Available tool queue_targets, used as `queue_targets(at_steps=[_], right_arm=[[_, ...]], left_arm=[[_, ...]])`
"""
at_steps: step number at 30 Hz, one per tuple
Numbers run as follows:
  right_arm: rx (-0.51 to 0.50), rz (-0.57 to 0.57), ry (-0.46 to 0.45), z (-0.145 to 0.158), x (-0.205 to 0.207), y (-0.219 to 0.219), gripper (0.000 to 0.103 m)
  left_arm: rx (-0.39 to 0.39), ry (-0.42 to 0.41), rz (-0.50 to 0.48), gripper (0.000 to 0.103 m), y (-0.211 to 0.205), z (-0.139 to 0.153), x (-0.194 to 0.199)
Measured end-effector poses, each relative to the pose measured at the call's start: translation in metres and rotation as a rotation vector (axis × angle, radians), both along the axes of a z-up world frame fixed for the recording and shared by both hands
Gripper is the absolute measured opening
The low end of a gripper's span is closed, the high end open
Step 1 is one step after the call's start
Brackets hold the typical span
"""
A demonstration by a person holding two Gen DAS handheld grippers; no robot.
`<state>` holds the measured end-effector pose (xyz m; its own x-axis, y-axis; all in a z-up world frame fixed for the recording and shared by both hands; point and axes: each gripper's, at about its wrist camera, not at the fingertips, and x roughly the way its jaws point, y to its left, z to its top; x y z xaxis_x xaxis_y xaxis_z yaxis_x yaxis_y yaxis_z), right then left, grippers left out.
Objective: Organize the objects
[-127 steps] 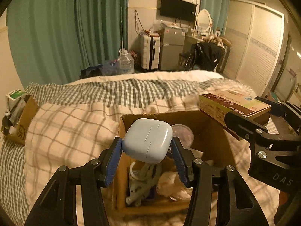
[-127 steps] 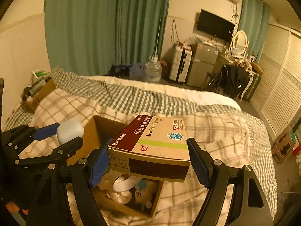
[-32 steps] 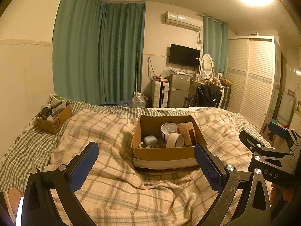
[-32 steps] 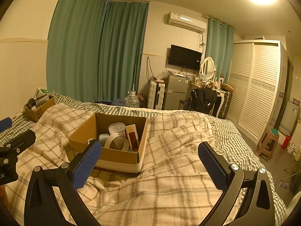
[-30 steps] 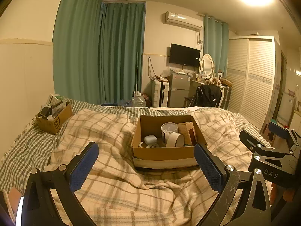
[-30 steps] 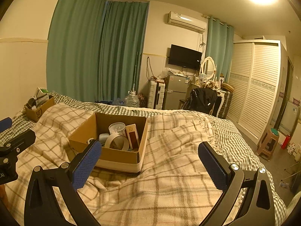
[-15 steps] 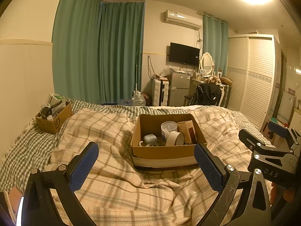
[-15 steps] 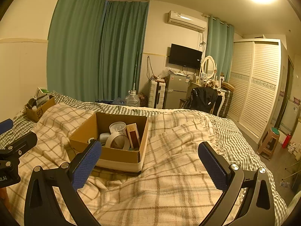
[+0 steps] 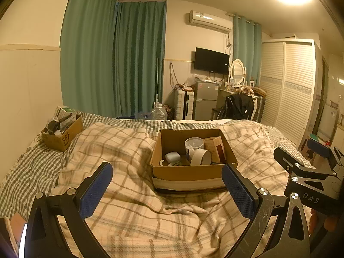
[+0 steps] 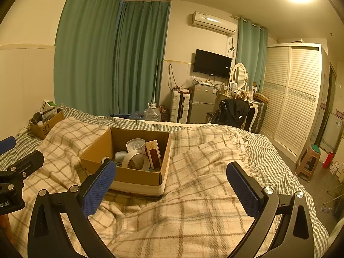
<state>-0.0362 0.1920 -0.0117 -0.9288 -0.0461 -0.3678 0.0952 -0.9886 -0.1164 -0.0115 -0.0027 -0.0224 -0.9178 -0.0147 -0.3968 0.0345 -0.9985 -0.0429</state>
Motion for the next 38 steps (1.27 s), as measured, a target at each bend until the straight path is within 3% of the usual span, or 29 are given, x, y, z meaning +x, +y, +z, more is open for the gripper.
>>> queue_targets(at_steps=[38], right_arm=[[-0.001,-0.005,-0.012,-0.0021,-0.0025,-0.004,0.103]], left_arm=[[-0.022,-0.006,-0.004,0.103,0.0034,0.0009,0.0004]])
